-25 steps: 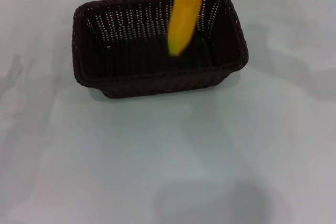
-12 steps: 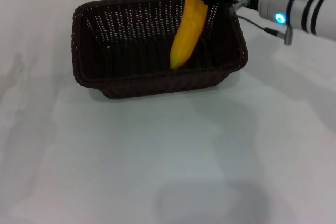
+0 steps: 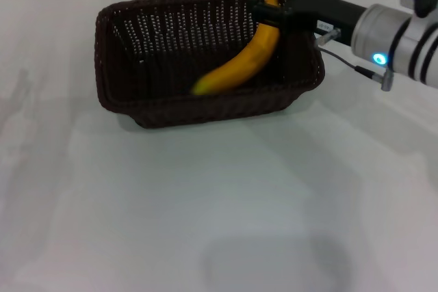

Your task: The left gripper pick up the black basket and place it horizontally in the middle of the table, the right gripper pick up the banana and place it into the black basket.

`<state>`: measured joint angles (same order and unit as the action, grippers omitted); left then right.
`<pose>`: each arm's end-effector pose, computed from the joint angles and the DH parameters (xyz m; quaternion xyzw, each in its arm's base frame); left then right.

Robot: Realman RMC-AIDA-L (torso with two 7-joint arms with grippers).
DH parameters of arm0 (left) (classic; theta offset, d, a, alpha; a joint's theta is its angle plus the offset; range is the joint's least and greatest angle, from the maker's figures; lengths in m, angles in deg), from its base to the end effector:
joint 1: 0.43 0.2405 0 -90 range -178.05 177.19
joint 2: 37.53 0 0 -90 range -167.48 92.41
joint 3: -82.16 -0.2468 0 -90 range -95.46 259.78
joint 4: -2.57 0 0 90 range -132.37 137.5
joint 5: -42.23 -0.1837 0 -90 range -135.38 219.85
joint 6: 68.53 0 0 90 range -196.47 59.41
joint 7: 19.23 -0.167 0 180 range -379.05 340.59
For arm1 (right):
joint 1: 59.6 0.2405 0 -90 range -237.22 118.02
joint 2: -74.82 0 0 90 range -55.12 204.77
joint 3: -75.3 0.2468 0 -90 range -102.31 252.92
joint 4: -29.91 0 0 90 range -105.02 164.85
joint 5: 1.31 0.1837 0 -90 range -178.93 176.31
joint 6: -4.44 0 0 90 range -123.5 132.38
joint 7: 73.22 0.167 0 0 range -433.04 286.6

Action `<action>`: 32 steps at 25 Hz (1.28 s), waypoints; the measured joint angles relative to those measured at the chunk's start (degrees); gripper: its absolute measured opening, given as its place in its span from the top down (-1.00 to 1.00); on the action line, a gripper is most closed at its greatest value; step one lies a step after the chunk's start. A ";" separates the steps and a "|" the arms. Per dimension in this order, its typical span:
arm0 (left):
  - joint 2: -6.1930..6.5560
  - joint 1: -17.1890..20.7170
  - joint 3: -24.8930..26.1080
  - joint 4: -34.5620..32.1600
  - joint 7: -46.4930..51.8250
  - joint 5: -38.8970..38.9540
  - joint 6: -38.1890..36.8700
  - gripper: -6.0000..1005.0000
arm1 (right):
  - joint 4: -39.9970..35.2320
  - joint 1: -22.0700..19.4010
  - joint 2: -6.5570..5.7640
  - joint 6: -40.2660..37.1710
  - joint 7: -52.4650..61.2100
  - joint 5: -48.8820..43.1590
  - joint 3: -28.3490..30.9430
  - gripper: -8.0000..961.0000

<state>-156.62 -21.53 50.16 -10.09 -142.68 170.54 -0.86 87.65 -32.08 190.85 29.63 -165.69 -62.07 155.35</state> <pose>-0.3432 0.3264 0.0667 -0.5635 -0.4146 -0.4636 0.5437 0.1393 0.3955 -0.0351 -0.8592 0.2481 0.2883 0.3422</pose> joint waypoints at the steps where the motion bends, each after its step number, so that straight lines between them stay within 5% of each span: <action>1: 0.00 0.00 0.01 0.10 0.00 0.03 0.00 -0.77 | 0.52 -0.79 -0.05 0.66 -1.32 1.00 0.47 -0.54; 7: 0.00 0.04 0.01 0.20 -0.07 0.11 0.00 -0.77 | -0.44 -6.27 -0.33 13.05 -17.67 13.84 7.31 -0.71; 14: 0.00 0.36 0.02 0.26 -0.11 0.11 0.00 -0.77 | -15.27 -10.22 -0.64 40.76 -46.34 35.83 15.93 -0.79; 24: -0.15 -0.55 0.11 0.39 -4.10 0.11 0.55 -0.77 | -30.04 -10.77 -0.69 35.94 -57.30 38.05 30.29 -0.77; 32: -0.30 -0.15 0.09 3.19 -8.72 3.10 4.66 -0.77 | -31.57 -11.00 -0.72 36.77 -58.34 37.76 31.06 -0.77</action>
<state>-156.92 -21.68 50.25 -6.90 -151.40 173.64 3.80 56.08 -43.09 190.14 66.39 -224.04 -24.30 186.41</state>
